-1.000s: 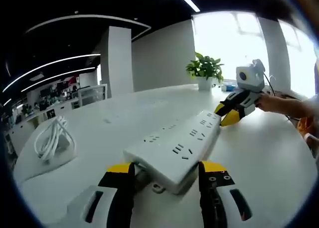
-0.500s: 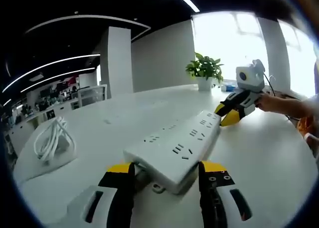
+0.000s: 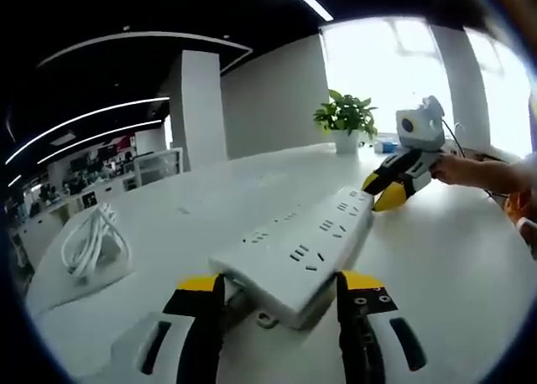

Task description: Straighten the power strip on the desk, plug the charger into it

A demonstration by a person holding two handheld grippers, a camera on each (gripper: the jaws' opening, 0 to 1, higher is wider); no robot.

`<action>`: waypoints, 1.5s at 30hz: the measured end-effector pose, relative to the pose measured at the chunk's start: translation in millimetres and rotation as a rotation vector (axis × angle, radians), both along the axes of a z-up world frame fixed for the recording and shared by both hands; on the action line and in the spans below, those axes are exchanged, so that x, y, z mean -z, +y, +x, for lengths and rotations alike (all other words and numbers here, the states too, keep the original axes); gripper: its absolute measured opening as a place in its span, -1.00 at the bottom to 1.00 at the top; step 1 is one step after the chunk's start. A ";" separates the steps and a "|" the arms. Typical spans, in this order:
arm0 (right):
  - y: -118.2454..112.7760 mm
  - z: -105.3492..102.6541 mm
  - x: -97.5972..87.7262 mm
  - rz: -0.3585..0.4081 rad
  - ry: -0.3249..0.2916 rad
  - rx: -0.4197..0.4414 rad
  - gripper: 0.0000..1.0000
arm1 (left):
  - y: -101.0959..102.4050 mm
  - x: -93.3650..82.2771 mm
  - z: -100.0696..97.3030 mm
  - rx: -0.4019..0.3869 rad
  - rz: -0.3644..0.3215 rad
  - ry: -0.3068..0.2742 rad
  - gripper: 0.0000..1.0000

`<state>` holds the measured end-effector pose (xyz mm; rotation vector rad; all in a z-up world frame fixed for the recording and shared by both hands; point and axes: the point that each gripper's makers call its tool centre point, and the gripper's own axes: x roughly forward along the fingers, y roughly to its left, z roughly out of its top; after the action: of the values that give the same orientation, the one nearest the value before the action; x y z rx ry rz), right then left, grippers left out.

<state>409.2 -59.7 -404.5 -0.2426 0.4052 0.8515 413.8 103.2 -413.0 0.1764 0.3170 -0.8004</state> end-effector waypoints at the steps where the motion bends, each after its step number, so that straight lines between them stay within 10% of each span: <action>1: 0.7 -0.1 -0.8 0.009 0.003 -0.001 -0.51 | -0.4 -0.7 0.3 -0.004 -0.001 -0.001 0.13; 31: 28.7 -13.7 -15.3 0.019 -0.143 -0.036 0.77 | -2.8 -25.1 -12.2 -0.051 -0.059 -0.053 0.87; 45: 33.7 -16.1 -20.5 0.071 -0.165 -0.009 0.99 | -8.5 -44.5 -28.1 -0.058 -0.106 -0.135 0.98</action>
<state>393.0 -26.0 -384.0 -0.2470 0.2199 0.8465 385.7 94.7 -368.5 0.1207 0.1517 -0.7423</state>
